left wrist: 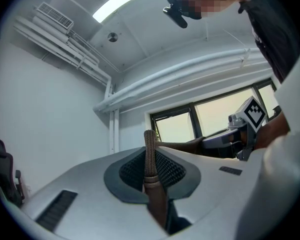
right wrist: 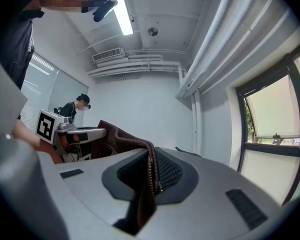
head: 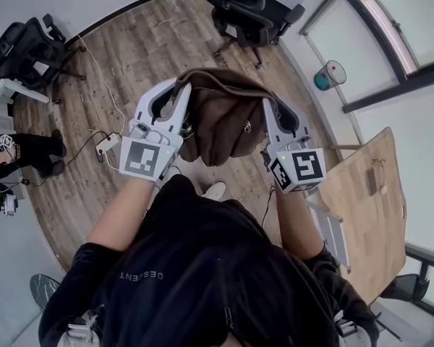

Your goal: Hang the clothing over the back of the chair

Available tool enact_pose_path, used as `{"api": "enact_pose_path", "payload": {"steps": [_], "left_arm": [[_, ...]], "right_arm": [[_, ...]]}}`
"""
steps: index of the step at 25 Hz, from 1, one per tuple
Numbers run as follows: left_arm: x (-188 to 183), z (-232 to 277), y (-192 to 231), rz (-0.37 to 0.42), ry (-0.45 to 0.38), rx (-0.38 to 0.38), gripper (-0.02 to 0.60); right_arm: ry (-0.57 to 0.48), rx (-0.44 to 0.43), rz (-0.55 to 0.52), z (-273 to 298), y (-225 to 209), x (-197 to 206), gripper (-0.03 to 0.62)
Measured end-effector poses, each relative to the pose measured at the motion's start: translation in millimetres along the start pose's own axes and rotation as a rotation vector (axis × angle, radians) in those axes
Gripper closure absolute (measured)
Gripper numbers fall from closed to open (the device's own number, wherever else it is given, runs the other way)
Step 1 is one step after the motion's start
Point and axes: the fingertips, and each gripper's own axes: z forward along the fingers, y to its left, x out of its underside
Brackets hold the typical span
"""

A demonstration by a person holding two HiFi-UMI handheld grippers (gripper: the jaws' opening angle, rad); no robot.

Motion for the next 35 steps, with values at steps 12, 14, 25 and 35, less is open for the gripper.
{"api": "enact_pose_path", "payload": {"steps": [12, 14, 25, 35], "left_arm": [[24.0, 49.4, 47.2, -0.028, -0.001, 0.062, 0.532], [23.0, 62.1, 60.2, -0.028, -0.005, 0.082, 0.532], [23.2, 122.1, 149.0, -0.034, -0.048, 0.163, 0.532], [29.5, 168.5, 199.0, -0.022, -0.066, 0.208, 0.532]], "right_arm": [[0.03, 0.041, 0.001, 58.9, -20.1, 4.8, 0.549], [0.029, 0.06, 0.003, 73.8, -25.0, 0.8, 0.549], [0.023, 0.155, 0.008, 166.3, -30.5, -15.7, 0.549], [0.037, 0.207, -0.01, 228.7, -46.2, -23.0, 0.549]]}}
